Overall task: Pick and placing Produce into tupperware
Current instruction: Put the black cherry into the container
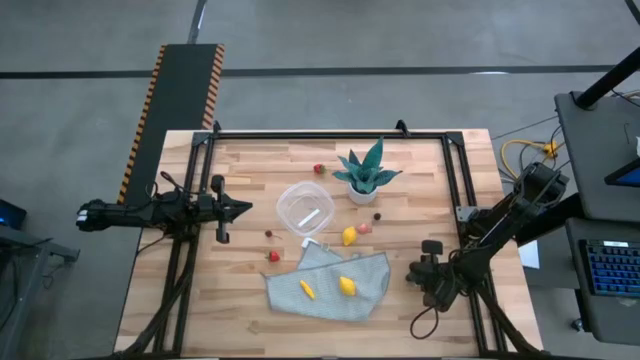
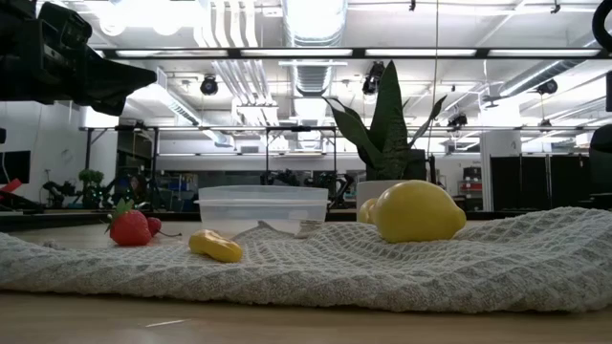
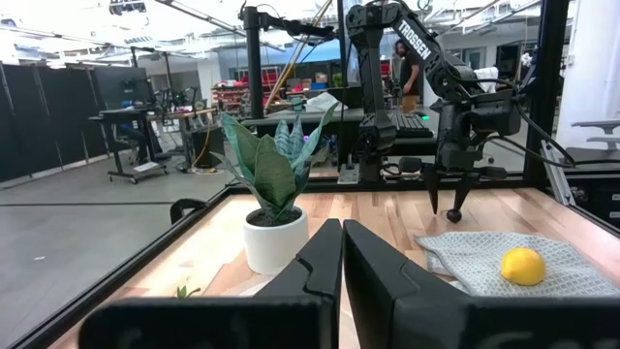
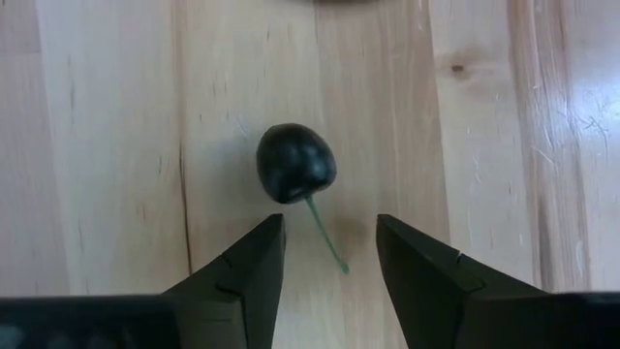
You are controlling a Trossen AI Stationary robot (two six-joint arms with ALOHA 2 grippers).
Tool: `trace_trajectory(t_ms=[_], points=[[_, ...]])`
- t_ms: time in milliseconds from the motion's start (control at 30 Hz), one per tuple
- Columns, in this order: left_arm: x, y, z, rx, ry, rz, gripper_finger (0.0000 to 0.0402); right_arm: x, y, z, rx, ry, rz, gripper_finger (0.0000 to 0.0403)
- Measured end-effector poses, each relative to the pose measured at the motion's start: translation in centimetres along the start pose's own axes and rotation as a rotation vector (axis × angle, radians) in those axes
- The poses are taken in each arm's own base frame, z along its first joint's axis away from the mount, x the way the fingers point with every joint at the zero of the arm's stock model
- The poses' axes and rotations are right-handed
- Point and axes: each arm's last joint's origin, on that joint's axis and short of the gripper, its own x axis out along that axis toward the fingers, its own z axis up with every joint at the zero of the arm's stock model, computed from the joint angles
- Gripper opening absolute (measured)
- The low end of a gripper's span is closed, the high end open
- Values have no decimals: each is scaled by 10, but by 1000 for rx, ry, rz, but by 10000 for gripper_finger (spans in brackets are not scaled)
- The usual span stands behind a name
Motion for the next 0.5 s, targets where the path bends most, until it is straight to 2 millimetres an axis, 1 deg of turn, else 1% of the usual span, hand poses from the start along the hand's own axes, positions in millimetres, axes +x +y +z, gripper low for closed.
trace_trajectory(t_ms=[200, 500], points=[[0, 0, 0, 0, 0, 0, 0, 0, 0, 0, 1, -2, 1, 145], [0, 0, 0, 0, 0, -1, 0, 0, 0, 0, 20, -3, -2, 100]])
